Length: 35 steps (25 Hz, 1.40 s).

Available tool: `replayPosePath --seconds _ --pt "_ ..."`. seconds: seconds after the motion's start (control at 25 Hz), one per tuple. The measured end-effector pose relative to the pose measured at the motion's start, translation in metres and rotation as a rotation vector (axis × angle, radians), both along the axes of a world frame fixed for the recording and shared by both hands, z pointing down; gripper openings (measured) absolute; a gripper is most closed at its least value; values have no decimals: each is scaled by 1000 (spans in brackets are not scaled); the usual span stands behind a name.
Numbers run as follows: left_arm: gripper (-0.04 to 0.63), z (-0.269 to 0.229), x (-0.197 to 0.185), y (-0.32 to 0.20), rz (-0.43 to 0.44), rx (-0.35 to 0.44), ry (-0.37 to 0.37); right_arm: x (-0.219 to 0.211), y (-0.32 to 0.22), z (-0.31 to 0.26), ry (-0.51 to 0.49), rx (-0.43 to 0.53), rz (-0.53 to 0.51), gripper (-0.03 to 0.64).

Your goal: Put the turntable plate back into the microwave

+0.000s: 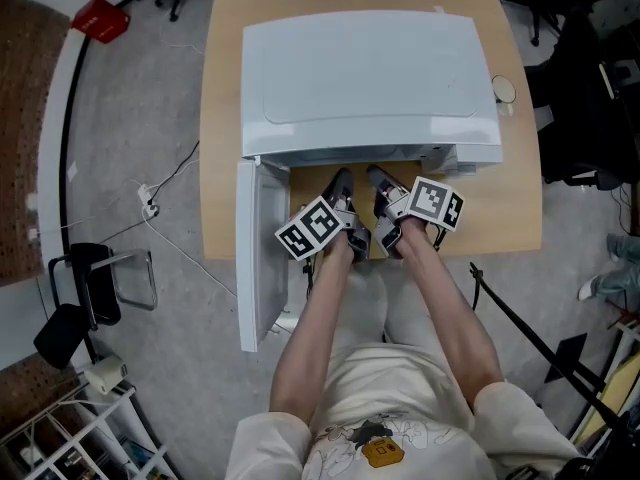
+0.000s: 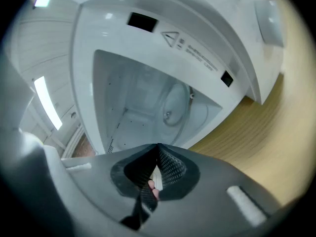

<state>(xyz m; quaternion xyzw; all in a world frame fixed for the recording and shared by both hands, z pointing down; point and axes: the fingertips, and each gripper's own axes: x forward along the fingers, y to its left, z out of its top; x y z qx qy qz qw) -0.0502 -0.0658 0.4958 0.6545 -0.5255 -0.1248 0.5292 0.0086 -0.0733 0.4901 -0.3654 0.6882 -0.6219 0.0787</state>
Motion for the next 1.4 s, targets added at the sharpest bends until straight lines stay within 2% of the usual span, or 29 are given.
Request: replayPosePath --seconds 0.08,0.16,0.28,0.44,0.56,0.72,1.08,1.4 --pt "-2 -18 7 10 77 51 -157 3 13 -14 72 61 -59 9" --pt "-2 -36 13 22 136 94 -279 7 27 -28 159 134 -114 9" --pt "-2 -58 21 42 197 133 -391 14 48 -45 324 257 -182 8" --pt "-2 -83 31 72 277 170 -491 20 79 -61 534 352 -297 8" --pt "-2 -88 34 105 320 150 -497 22 106 -66 671 417 -393 8" --pt "0 -95 37 127 326 157 -499 30 126 -69 716 428 -410 8" --pt "0 -91 46 134 408 146 -546 29 126 -71 692 426 -407 6" --pt "0 -83 39 132 383 99 -493 24 126 -72 696 428 -418 6"
